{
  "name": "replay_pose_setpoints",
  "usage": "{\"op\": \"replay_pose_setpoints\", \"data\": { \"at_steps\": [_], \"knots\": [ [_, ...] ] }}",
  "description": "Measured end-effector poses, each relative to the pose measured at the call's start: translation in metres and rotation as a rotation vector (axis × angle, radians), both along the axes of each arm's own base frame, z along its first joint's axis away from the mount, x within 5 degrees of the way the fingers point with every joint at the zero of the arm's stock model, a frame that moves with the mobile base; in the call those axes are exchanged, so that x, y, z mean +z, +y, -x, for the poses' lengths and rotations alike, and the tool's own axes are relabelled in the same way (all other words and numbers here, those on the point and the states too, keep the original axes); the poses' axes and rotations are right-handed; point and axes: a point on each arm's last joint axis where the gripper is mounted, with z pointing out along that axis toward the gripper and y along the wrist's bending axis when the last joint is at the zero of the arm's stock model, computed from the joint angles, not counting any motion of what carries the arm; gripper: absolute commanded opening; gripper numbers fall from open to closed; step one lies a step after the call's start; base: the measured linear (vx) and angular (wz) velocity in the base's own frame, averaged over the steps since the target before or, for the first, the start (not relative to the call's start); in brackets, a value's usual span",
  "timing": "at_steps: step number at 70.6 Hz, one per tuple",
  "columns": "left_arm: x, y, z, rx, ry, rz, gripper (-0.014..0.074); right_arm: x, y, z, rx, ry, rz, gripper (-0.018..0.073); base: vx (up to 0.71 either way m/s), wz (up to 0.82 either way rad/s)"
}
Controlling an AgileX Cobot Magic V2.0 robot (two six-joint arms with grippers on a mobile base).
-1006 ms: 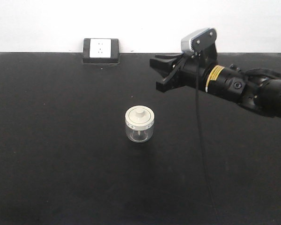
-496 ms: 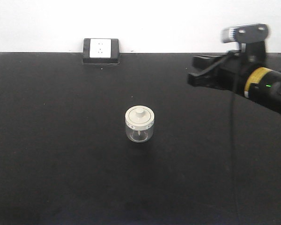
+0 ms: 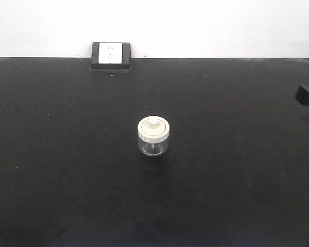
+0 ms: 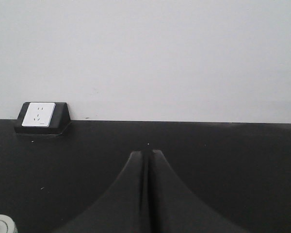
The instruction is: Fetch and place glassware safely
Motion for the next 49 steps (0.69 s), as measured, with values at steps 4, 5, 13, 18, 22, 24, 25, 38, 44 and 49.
{"op": "replay_pose_setpoints", "data": {
  "at_steps": [4,5,13,18,22,24,25,38,44,49],
  "knots": [
    [0.0,0.0,0.0,0.0,0.0,0.0,-0.0007,-0.001,0.0,0.012,-0.008,-0.014,0.008,-0.0003,0.0,0.0],
    [0.0,0.0,0.0,0.0,0.0,0.0,-0.0007,-0.003,0.0,0.015,-0.009,-0.013,0.008,-0.0003,0.0,0.0],
    [0.0,0.0,0.0,0.0,0.0,0.0,-0.0007,-0.008,0.001,0.039,-0.018,-0.038,0.011,-0.0003,0.0,0.0],
    [0.0,0.0,0.0,0.0,0.0,0.0,-0.0007,-0.014,0.002,0.052,-0.025,-0.047,0.011,-0.0003,0.0,0.0],
    [0.0,0.0,0.0,0.0,0.0,0.0,-0.0007,-0.02,0.002,0.062,-0.03,-0.053,0.013,-0.0003,0.0,0.0],
    [0.0,0.0,0.0,0.0,0.0,0.0,-0.0007,-0.023,0.002,0.067,-0.032,-0.057,0.014,-0.0003,0.0,0.0],
    [0.0,0.0,0.0,0.0,0.0,0.0,-0.0007,-0.025,0.002,0.07,-0.032,-0.06,0.014,-0.0003,0.0,0.0],
    [0.0,0.0,0.0,0.0,0.0,0.0,-0.0007,-0.044,0.004,0.098,-0.036,-0.094,0.018,-0.0003,0.0,0.0],
    [0.0,0.0,0.0,0.0,0.0,0.0,-0.0007,-0.053,0.005,0.109,-0.036,-0.111,0.018,-0.0003,0.0,0.0],
    [0.0,0.0,0.0,0.0,0.0,0.0,-0.0007,-0.061,0.006,0.117,-0.037,-0.123,0.019,-0.0003,0.0,0.0]
  ]
}}
